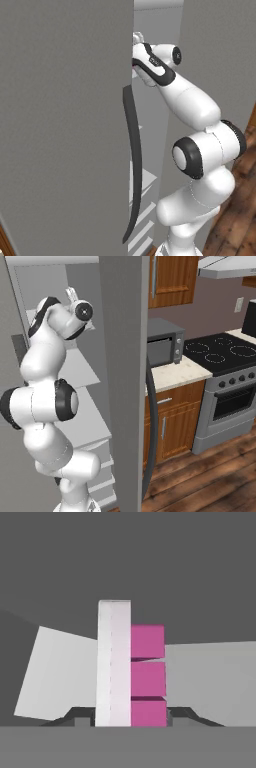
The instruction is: The ice cube tray has been filled with water. Take the tray and place it in the freezer to make ice. Close the freezer door after placing the tray.
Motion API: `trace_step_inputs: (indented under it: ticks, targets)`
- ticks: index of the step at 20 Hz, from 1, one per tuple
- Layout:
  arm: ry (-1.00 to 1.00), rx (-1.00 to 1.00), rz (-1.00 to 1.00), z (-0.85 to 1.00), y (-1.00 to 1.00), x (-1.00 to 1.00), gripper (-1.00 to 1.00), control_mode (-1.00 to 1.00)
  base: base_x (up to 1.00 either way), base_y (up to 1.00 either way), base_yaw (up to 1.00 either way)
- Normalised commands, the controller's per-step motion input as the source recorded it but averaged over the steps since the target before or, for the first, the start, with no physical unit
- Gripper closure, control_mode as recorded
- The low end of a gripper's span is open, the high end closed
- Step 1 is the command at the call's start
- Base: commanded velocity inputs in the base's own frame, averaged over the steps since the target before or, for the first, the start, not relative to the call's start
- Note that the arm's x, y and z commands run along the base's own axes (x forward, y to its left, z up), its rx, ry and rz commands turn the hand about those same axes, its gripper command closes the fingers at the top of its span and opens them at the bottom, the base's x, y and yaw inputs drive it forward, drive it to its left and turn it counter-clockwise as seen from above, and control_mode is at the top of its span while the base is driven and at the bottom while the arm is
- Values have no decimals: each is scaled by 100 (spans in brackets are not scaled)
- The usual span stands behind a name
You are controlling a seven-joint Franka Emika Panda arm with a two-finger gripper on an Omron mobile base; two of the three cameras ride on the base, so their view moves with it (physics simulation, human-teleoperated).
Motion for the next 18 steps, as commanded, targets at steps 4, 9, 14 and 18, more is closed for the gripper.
trace_step_inputs:
  ticks: [4,9,14,18]
  targets:
    - [4,-4,0,-15,11,41,100,-100,0,0,0]
    - [9,-8,0,-36,16,36,100,-100,0,0,0]
    - [13,-12,0,-51,21,29,100,-100,0,0,0]
    - [19,-14,0,-50,24,29,-100,-100,0,0,0]
